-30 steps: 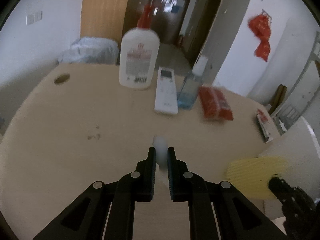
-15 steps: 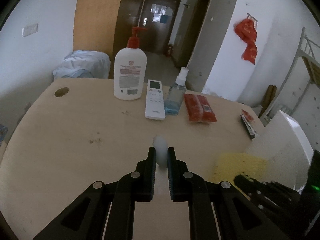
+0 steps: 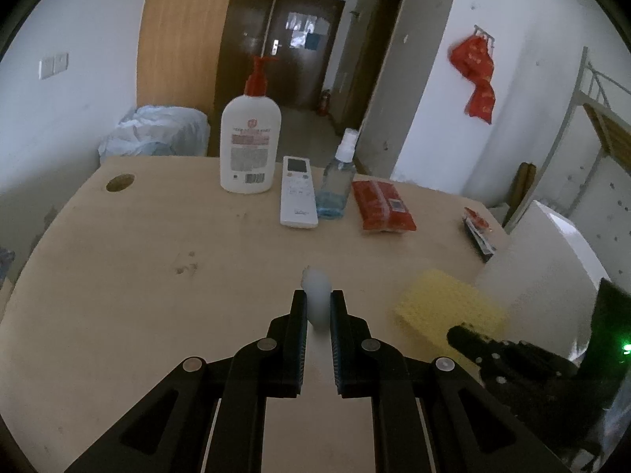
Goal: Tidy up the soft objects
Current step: 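Carry the sponge and foam tube with both grippers over the foam box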
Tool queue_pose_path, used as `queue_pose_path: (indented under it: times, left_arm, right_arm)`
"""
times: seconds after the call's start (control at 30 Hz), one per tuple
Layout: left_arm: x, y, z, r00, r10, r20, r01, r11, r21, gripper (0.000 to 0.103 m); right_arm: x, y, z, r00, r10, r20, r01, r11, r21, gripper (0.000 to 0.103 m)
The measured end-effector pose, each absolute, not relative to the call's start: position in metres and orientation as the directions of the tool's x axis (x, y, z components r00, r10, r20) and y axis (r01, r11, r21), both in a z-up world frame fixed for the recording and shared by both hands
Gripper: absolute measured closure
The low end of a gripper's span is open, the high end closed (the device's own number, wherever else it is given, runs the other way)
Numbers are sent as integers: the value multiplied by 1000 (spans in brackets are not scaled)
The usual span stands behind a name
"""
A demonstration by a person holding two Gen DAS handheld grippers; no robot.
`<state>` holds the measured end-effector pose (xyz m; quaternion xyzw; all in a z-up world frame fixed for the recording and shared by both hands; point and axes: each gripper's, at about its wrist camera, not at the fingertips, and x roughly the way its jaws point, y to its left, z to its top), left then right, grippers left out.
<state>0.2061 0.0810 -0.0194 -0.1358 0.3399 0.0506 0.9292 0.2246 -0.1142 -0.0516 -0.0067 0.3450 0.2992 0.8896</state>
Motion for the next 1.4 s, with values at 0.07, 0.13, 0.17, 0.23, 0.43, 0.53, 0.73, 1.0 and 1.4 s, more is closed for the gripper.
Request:
queue_pose_path:
  times: [0.07, 0.13, 0.17, 0.23, 0.43, 0.53, 0.73, 1.0, 1.4]
  left_arm:
    - [201, 81, -15, 774, 0, -634, -180, 959, -220, 91]
    - [195, 81, -9, 786, 5, -618, -178, 960, -218, 91]
    - [191, 81, -6, 792, 9, -610, -178, 960, -217, 91]
    - [182, 81, 2, 807, 15, -590, -174, 961, -213, 91]
    - [156, 75, 18, 837, 26, -547, -158, 968, -195, 91]
    - [141, 70, 25, 850, 29, -526, -149, 971, -187, 91]
    - [110, 61, 38, 873, 45, -485, -145, 975, -171, 91]
    - [64, 46, 49, 902, 56, -428, -131, 981, -147, 91]
    - [19, 36, 49, 920, 75, -386, -134, 983, -129, 91]
  right_arm:
    - [217, -115, -42, 597, 536, -597, -544, 817, 189, 96]
    - [210, -117, -34, 612, 540, -578, -544, 818, 188, 96]
    - [207, -118, -31, 617, 541, -571, -545, 818, 185, 96]
    - [199, -121, -23, 631, 547, -550, -547, 816, 184, 96]
    - [173, -125, -4, 658, 560, -504, -563, 810, 165, 96]
    - [157, -127, 3, 667, 567, -483, -570, 806, 158, 96]
    - [132, -133, 12, 686, 577, -444, -578, 802, 148, 96]
    - [95, -142, 20, 711, 583, -393, -586, 800, 126, 96]
    - [61, -148, 20, 726, 592, -350, -593, 797, 117, 96]
